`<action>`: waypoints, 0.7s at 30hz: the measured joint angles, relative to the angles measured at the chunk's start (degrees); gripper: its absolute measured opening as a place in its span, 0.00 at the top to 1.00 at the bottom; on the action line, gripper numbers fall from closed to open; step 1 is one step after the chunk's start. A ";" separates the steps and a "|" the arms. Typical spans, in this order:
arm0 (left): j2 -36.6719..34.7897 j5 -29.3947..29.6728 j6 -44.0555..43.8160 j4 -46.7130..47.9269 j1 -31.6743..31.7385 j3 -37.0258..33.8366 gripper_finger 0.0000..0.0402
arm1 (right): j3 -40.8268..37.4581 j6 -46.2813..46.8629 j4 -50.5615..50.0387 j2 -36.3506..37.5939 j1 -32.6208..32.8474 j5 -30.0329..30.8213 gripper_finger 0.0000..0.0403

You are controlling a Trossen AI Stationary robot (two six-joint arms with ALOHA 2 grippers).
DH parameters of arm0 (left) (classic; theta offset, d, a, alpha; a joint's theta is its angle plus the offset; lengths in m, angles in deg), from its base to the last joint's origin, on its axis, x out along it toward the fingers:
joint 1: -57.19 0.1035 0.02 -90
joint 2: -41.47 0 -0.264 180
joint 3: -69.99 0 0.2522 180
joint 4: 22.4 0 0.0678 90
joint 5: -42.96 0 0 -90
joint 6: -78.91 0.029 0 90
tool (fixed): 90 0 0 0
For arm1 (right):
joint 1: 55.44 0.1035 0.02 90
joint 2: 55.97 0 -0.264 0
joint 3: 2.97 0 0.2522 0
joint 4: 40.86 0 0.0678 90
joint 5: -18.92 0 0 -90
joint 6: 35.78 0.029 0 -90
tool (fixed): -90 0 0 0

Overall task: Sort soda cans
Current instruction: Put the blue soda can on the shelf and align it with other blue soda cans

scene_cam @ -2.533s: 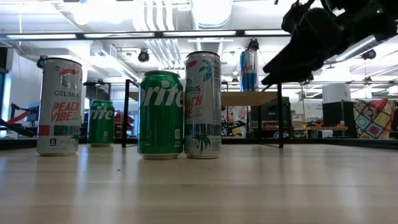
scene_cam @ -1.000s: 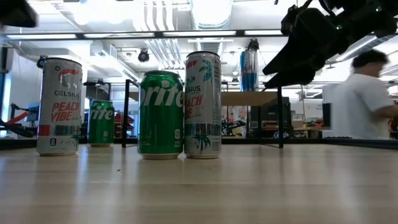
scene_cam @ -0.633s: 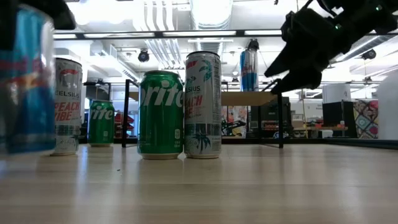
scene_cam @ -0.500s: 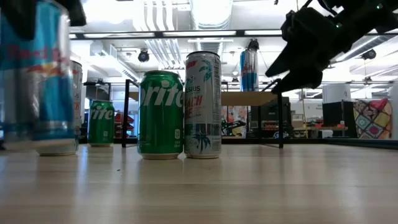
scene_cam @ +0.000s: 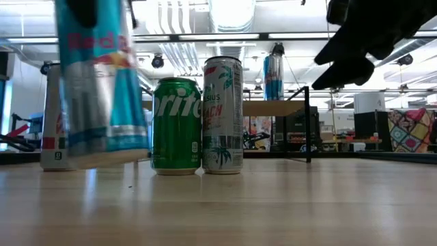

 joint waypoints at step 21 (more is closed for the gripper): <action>24.64 1.31 32.85 16.80 9.91 42.90 0.42 | -2.25 -3.47 9.61 -4.17 11.38 10.99 0.11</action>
